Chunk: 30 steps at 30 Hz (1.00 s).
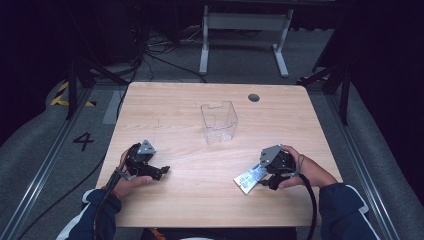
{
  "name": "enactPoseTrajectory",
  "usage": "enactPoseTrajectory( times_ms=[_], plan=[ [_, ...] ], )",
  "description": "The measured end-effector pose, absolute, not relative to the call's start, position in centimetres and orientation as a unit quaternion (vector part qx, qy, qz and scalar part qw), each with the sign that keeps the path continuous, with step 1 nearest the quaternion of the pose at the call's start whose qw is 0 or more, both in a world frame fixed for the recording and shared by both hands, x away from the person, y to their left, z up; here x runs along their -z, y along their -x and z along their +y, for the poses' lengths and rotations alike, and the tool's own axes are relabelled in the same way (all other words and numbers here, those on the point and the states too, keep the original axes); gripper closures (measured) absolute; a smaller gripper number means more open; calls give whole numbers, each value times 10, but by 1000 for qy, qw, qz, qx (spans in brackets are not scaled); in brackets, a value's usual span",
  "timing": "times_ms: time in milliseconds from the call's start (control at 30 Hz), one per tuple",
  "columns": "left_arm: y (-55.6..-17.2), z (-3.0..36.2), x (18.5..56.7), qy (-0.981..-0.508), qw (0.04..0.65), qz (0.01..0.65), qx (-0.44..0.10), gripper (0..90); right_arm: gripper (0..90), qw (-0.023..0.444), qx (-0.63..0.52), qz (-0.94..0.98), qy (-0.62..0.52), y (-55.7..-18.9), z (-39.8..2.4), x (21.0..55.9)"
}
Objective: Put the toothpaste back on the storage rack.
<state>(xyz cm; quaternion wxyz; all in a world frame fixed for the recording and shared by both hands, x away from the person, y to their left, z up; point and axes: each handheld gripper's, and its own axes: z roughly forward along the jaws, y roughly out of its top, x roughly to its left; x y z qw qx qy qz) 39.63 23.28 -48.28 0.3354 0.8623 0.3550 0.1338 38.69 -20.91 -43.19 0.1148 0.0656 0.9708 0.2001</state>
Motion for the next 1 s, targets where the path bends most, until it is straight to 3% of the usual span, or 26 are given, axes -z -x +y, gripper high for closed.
enactPoseTrajectory(
  times_ms=[700, 1000],
  plan=[
    [-396, 233, 483, -862, 336, 355, -134, 65, 266, 69, -131, 989, -9, -390, -167, 440],
    [-396, 233, 483, -862, 336, 355, -134, 65, 368, 60, -112, 991, -27, -400, -168, 444]
  ],
)
